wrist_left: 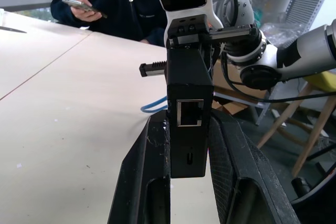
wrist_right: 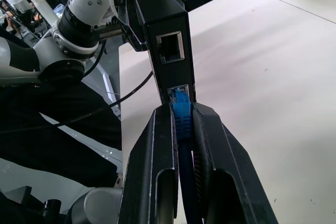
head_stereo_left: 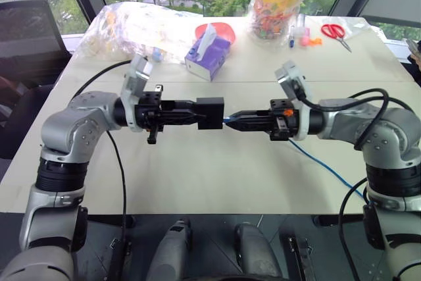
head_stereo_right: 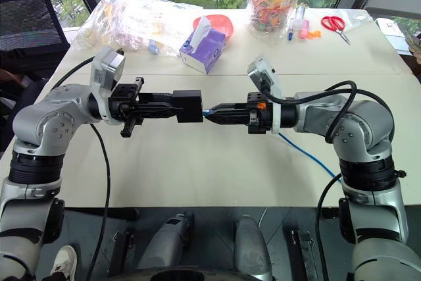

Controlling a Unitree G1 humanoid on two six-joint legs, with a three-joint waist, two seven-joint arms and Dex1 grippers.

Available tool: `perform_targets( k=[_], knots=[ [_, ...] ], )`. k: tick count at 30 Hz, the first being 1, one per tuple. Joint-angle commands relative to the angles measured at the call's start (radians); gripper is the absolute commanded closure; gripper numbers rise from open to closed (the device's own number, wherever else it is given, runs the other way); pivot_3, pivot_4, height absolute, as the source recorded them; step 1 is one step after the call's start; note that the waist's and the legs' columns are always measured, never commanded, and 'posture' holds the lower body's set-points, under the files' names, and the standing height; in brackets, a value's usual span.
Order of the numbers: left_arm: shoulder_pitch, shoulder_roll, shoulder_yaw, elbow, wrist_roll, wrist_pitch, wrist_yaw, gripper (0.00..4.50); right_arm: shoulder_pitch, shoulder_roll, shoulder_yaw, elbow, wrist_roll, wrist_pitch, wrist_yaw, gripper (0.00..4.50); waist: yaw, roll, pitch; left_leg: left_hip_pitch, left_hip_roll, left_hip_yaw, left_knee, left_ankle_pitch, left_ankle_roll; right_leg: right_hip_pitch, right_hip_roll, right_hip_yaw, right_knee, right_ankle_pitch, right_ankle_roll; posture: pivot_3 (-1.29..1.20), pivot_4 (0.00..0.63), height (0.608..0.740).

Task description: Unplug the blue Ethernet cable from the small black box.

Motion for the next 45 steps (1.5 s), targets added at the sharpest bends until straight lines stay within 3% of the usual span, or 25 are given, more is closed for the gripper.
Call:
perform_targets(
  k=[1, 13, 21, 28, 33, 37, 45],
  knots=[
    [0.0, 0.002, 0.001, -0.025, 0.003, -0.019, -0.002, 4.08, -0.03, 0.006, -0.019, -0.035, 0.022, -0.003, -0.001, 4.33, 0.0, 0.0, 0.0, 0.0, 0.0, 0.0, 0.0, 0.0, 0.0, 0.0, 0.0, 0.0, 0.0, 0.0, 0.0, 0.0, 0.15, 0.728],
    [0.01, 0.007, -0.005, -0.032, 0.006, -0.025, -0.013, 4.08, -0.044, 0.009, -0.018, -0.013, 0.019, 0.027, -0.018, 4.42, 0.0, 0.0, 0.0, 0.0, 0.0, 0.0, 0.0, 0.0, 0.0, 0.0, 0.0, 0.0, -0.001, 0.0, 0.0, 0.0, 0.15, 0.728],
    [0.015, 0.036, 0.02, -0.031, -0.015, 0.009, -0.021, 4.08, -0.024, -0.068, 0.017, 0.129, -0.149, -0.112, 0.052, 4.42, -0.001, 0.0, 0.0, 0.0, 0.0, 0.0, 0.0, 0.0, 0.0, 0.0, 0.0, 0.0, -0.001, 0.0, 0.0, 0.0, 0.15, 0.728],
    [0.028, 0.06, 0.03, -0.037, -0.03, 0.03, -0.019, 4.08, 0.011, -0.169, 0.158, 0.217, -0.399, -0.381, 0.124, 4.42, 0.004, 0.0, 0.0, 0.0, 0.0, 0.001, 0.0, 0.0, 0.0, 0.0, 0.0, 0.0, -0.002, 0.0, 0.0, 0.0, 0.15, 0.728],
    [0.042, 0.07, 0.029, -0.044, -0.018, 0.012, -0.017, 4.08, -0.006, -0.147, 0.126, 0.274, -0.423, -0.401, 0.153, 4.42, 0.0, 0.0, 0.0, 0.0, 0.0, 0.001, -0.002, 0.0, 0.0, -0.001, -0.001, 0.0, -0.002, 0.0, 0.0, 0.0, 0.15, 0.728],
    [0.052, 0.049, 0.013, -0.027, 0.049, -0.082, -0.002, 4.08, -0.031, -0.093, 0.121, 0.389, -0.516, -0.482, 0.083, 4.42, -0.004, 0.0, 0.0, 0.0, 0.0, 0.002, -0.002, 0.0, 0.0, -0.001, -0.001, 0.0, -0.002, 0.0, 0.0, 0.0, 0.15, 0.728],
    [0.057, -0.159, -0.055, 0.12, 0.282, -0.405, 0.174, 4.08, -0.154, 0.082, 0.116, 0.792, -0.724, -0.65, -0.174, 4.42, -0.001, 0.0, 0.0, 0.0, -0.001, 0.002, -0.001, 0.0, 0.0, 0.0, 0.0, 0.0, -0.001, 0.001, 0.002, 0.0, 0.15, 0.728]
  ],
)
